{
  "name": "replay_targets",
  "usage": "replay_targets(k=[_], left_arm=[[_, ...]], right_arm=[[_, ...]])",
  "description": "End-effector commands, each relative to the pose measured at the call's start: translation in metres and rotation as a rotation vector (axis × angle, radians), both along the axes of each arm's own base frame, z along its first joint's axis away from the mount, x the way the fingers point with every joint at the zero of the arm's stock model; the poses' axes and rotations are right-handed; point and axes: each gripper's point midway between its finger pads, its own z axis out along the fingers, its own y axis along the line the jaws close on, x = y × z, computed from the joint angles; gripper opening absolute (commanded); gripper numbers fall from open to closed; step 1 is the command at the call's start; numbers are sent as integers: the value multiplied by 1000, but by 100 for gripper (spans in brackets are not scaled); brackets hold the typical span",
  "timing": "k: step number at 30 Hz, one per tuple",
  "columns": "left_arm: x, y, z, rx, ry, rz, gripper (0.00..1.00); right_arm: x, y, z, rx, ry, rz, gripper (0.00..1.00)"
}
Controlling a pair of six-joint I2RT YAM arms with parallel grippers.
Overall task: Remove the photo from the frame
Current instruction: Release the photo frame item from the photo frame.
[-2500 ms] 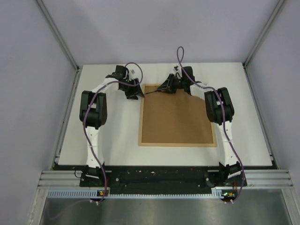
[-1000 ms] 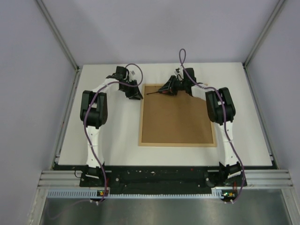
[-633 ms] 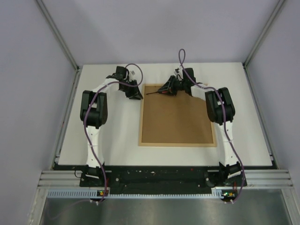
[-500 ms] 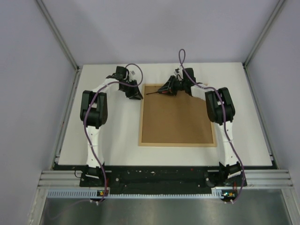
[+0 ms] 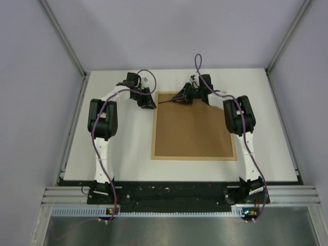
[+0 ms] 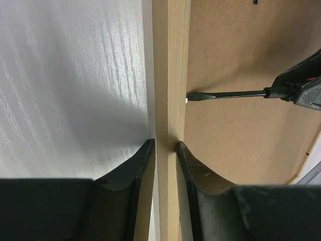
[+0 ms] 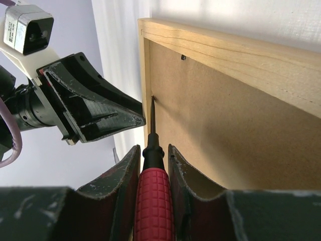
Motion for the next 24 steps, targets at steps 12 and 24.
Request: replay_targets(k=[12,24], left_arm=[[-4,-7,-11,8,18,-10,24],[-5,-6,-8,16,13,-10,10]], right_arm=[[-15,47,-15,-7,1,85,0],[-27,47,-33,-37,66,89,0]])
